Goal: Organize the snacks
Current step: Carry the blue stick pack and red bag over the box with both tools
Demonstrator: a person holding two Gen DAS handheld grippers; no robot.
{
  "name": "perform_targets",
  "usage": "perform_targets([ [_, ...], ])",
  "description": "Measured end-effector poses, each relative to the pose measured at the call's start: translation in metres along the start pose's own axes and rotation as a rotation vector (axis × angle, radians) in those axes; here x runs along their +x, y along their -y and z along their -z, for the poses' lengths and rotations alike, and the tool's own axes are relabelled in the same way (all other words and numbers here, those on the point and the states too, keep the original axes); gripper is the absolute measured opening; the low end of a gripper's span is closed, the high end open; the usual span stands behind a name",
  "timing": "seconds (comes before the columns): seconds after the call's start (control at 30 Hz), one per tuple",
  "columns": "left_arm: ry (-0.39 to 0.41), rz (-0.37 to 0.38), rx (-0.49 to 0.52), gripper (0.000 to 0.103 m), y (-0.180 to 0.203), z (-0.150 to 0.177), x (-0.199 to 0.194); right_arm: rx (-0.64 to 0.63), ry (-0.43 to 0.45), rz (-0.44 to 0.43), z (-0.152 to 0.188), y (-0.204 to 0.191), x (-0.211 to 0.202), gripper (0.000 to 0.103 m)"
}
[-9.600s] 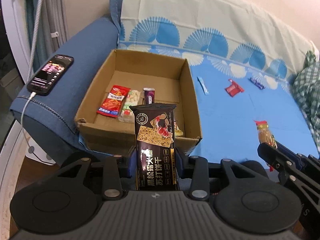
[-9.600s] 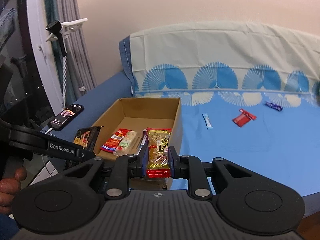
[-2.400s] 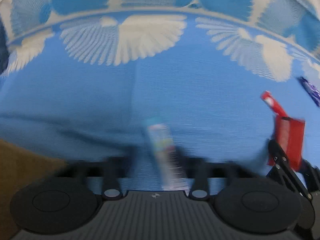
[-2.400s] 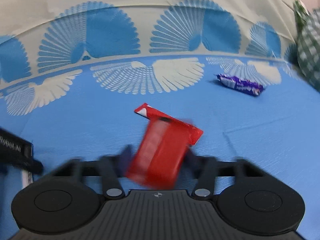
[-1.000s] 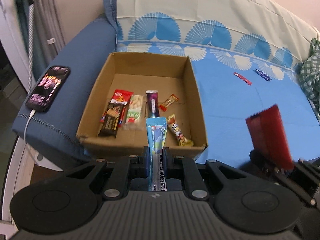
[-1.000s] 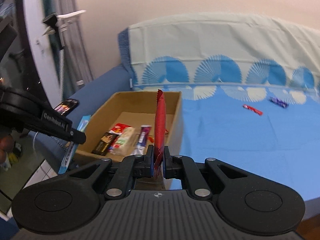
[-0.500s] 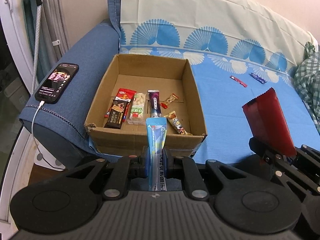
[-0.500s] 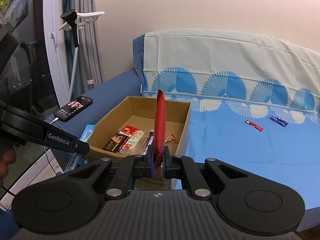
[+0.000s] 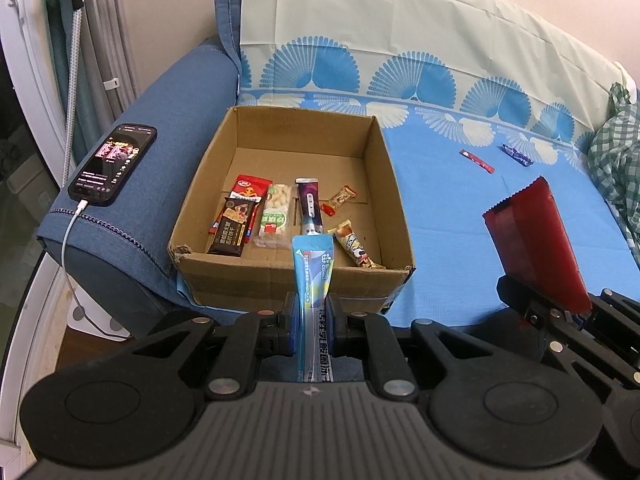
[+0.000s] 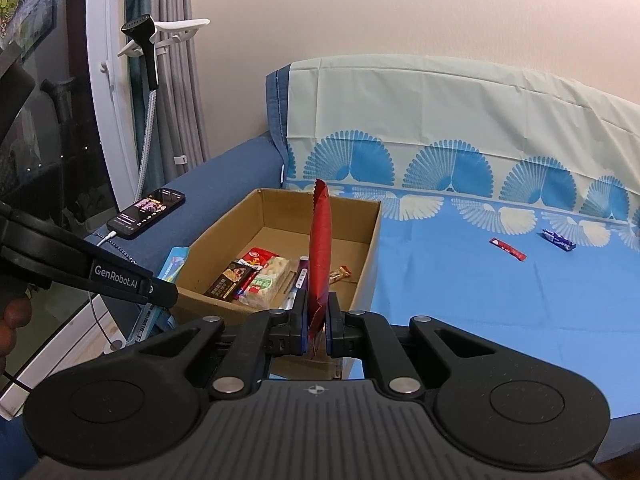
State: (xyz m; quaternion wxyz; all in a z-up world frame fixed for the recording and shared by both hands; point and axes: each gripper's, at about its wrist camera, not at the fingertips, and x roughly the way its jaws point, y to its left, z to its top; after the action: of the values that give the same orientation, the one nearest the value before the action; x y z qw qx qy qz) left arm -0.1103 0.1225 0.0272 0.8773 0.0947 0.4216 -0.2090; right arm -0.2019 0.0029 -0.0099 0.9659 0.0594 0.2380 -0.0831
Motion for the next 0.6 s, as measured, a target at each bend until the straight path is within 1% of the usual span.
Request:
perform_targets([
  [0.3, -0.021, 0.000, -0.019, 0.014, -0.007, -0.007, 0.013, 0.004, -0.038, 0.000, -0.001, 0.001, 0.014, 0.008],
  [0.6, -0.019, -0.014, -0.043, 0.014, -0.027, -0.033, 0.033, -0.001, -0.080, 0.019, -0.008, 0.001, 0.041, 0.008],
])
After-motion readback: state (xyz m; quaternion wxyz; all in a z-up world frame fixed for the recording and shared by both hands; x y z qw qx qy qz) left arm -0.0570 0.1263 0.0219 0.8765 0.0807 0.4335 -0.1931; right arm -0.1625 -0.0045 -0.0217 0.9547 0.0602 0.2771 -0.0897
